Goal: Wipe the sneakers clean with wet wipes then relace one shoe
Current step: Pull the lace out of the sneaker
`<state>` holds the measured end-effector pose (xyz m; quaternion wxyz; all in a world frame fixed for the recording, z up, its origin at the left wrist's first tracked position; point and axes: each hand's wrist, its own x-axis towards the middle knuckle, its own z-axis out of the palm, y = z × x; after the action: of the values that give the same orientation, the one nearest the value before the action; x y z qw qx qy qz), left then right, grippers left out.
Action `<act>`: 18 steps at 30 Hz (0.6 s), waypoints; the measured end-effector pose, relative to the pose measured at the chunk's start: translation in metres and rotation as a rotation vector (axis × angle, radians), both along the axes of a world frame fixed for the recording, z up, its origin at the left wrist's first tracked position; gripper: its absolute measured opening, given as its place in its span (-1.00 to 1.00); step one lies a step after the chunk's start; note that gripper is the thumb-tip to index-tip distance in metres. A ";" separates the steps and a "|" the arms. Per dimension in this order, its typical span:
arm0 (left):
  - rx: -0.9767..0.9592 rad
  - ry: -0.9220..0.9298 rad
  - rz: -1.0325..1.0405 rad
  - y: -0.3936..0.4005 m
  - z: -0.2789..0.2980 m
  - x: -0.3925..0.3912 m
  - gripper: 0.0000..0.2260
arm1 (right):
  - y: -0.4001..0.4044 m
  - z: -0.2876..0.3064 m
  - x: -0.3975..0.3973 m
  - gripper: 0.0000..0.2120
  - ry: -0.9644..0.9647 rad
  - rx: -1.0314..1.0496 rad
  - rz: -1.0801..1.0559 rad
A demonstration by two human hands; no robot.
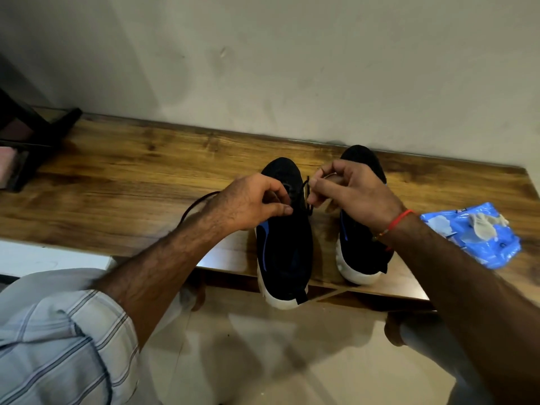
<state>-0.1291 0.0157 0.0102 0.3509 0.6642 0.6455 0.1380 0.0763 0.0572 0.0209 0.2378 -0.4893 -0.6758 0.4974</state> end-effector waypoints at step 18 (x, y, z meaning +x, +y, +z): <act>-0.066 -0.189 0.055 0.001 0.001 -0.005 -0.98 | -0.008 -0.017 -0.004 -0.75 -0.294 0.304 0.280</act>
<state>-0.1344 0.0168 0.0113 0.4280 0.6184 0.6315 0.1885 0.0724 0.0489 0.0041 0.1368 -0.4167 -0.8312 0.3418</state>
